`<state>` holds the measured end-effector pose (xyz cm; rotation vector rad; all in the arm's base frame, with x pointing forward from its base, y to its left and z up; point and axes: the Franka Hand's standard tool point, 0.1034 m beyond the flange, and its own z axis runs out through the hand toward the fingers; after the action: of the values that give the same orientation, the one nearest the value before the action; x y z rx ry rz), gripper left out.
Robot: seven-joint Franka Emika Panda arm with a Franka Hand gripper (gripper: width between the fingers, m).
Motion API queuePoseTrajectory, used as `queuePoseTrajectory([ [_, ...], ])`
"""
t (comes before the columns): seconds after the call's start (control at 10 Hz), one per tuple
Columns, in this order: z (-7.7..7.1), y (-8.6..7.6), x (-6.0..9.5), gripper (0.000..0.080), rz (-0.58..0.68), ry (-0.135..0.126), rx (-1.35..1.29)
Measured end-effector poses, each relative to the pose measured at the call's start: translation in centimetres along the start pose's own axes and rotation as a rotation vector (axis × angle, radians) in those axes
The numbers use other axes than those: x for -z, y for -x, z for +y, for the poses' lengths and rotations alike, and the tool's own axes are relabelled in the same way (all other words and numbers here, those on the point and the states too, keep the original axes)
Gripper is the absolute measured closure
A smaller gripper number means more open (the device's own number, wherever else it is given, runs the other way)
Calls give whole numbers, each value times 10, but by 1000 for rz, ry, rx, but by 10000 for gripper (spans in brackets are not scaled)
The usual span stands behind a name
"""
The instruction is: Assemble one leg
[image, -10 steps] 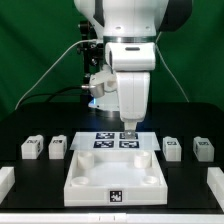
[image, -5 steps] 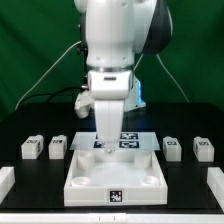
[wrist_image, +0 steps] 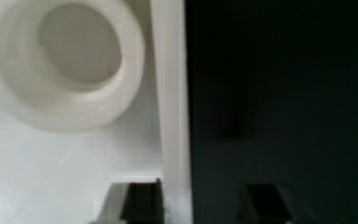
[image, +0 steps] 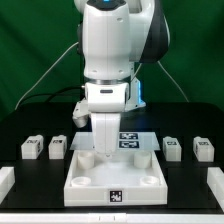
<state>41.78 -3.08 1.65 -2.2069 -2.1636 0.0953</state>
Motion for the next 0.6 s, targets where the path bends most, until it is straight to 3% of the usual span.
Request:
queuePoseTrajectory([
  [0.1, 0, 0, 0, 726, 0, 0, 0],
  [0.6, 0, 0, 0, 742, 0, 1, 0],
])
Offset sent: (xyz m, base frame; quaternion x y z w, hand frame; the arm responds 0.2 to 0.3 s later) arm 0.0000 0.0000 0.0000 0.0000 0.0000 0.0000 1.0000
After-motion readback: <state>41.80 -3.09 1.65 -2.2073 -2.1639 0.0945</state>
